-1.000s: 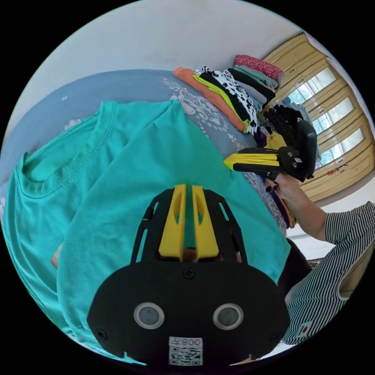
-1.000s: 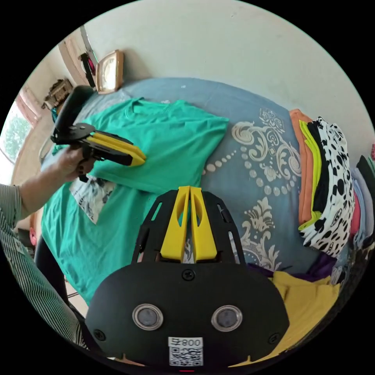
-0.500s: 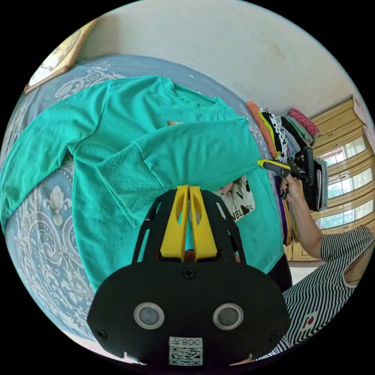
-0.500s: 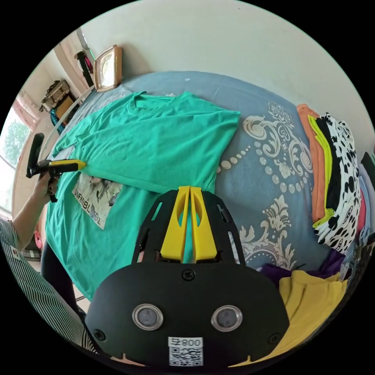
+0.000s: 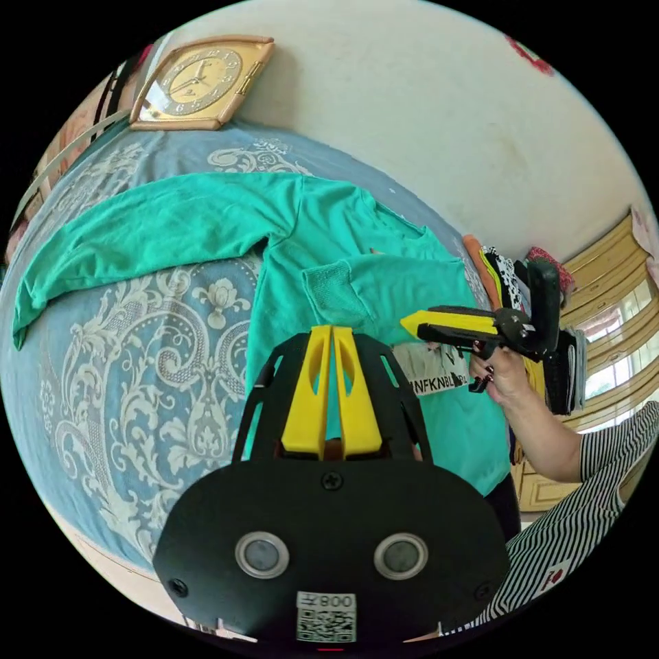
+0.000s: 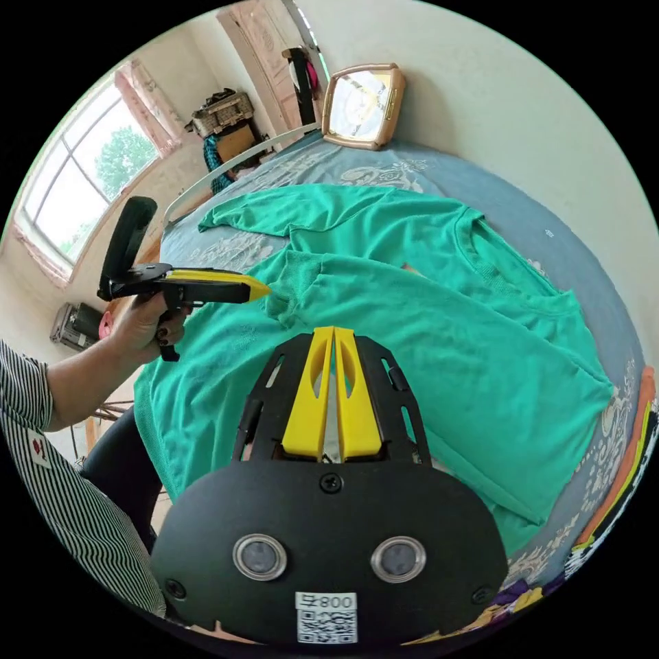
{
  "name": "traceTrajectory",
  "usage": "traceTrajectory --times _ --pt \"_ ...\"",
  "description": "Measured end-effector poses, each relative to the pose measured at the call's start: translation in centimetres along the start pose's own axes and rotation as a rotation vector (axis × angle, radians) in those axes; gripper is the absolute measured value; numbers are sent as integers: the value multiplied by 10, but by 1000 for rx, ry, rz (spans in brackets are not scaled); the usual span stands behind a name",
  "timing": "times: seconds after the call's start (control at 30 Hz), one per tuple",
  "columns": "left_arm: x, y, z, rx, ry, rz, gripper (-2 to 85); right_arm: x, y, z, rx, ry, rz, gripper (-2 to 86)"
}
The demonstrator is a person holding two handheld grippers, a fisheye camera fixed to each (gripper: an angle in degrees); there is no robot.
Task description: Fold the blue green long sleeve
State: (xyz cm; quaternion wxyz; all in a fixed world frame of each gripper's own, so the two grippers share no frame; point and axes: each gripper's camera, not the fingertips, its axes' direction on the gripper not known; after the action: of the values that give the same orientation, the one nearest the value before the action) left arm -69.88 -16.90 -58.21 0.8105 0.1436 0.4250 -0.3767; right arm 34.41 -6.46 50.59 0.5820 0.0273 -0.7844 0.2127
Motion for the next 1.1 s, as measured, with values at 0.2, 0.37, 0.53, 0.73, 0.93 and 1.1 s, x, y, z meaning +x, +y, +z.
traceTrajectory --times 0.2,0.37,0.53,0.73,0.93,1.1 --pt "-136 55 -132 322 -8 -408 62 12 -6 5 -5 -69 28 1" --pt "-250 109 -207 591 88 -813 90 4 -21 2 52 -126 -10 1" --pt "-294 131 -214 676 241 -999 74 4 -40 36 -27 -180 -11 1" --pt "-273 128 -229 679 152 -932 31 23 -43 40 -35 -239 35 1" --pt "-155 65 -234 671 357 -385 23 57 -37 11 3 -302 88 6" --pt "28 30 -138 235 380 200 22 118 -13 -44 137 -416 231 23"
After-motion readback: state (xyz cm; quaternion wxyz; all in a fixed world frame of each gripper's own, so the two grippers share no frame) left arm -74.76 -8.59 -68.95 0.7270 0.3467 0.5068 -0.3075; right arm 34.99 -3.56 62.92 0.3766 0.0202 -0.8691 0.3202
